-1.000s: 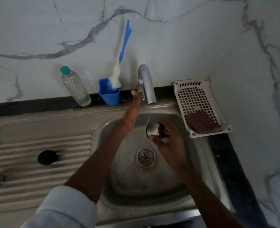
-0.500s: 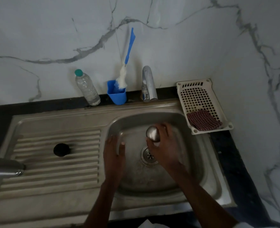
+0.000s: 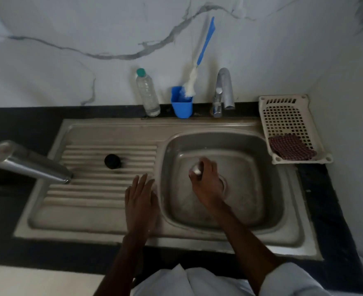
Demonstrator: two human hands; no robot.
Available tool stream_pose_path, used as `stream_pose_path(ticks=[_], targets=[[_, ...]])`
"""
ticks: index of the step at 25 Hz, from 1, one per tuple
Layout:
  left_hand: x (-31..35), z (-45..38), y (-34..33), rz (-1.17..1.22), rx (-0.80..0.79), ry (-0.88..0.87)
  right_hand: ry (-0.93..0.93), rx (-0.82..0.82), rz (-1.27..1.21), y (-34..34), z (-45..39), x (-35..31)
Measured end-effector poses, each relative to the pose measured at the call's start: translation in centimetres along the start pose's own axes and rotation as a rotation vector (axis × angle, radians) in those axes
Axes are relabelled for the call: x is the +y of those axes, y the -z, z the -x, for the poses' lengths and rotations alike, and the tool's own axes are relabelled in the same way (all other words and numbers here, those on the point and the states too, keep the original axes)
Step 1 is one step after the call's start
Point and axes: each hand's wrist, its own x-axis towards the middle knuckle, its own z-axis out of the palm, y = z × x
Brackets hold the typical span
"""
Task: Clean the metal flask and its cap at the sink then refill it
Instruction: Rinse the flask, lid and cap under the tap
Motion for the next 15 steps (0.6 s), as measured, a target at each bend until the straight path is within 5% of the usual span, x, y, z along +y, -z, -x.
stream_pose_path(ticks=[2, 8, 15], targets=[[-2.8, 0.4, 0.9, -0.002, 0.024, 0.039, -0.106, -0.108, -0.007, -2.3, 0.5, -0.6], [-12.0, 1.4, 2.5, 0.035, 0.078, 0.179, 0.111, -0.183, -0.117, -7.2, 0.0, -7.5], [-20.3, 0.2, 5.1, -0.065, 0.056, 0.329, 0.658, -0.266, 0.211, -17.4, 0.7, -17.2]])
